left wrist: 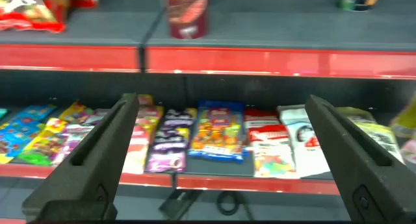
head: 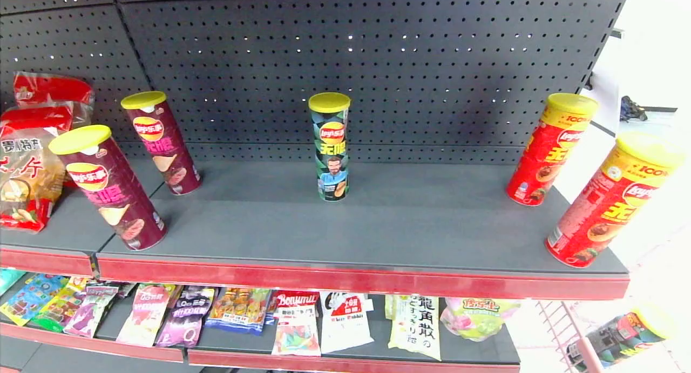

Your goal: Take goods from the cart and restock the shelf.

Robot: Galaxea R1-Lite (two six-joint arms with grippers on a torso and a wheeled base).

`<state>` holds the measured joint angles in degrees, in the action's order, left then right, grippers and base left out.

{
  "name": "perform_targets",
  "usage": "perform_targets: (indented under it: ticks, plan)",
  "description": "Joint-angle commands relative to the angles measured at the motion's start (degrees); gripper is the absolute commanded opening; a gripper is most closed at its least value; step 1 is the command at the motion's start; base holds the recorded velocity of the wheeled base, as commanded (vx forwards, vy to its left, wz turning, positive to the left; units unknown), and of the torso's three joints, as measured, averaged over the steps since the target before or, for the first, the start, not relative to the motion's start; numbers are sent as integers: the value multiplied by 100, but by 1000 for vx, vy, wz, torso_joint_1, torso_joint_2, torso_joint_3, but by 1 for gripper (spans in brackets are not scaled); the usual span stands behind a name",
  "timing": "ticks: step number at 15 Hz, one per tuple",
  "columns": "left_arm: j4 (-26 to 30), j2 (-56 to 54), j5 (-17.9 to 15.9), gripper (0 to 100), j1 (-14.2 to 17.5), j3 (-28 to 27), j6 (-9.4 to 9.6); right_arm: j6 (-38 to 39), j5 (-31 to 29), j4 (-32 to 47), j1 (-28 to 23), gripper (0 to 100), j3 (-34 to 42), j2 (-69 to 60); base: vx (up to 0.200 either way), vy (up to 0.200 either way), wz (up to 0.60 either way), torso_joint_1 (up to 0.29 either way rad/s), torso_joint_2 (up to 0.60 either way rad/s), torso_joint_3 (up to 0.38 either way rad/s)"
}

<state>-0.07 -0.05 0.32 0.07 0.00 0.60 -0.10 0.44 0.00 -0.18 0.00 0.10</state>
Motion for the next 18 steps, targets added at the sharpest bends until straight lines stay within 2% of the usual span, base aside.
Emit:
perform_targets:
  ticks: [1,2,5,13,18]
  plan:
    - [-1,5,3,100,1,0,2,-8,9,0,1,100,0,-1,0,-200,0,-2,2,2]
    - [-1,5,3,100,1,0,2,1,9,0,1,100,0,-1,0,-200,0,7,7,2]
    - [-1,5,3,100,1,0,-16,-8,9,0,1,100,0,-1,0,0,0,0,0,0]
    - [-1,5,3,100,1,0,-16,-8,9,0,1,100,0,-1,0,0,-600,5,3,3]
    - [-1,5,3,100,1,0,-16,-8,9,0,1,100,0,8,0,0,0,0,0,0]
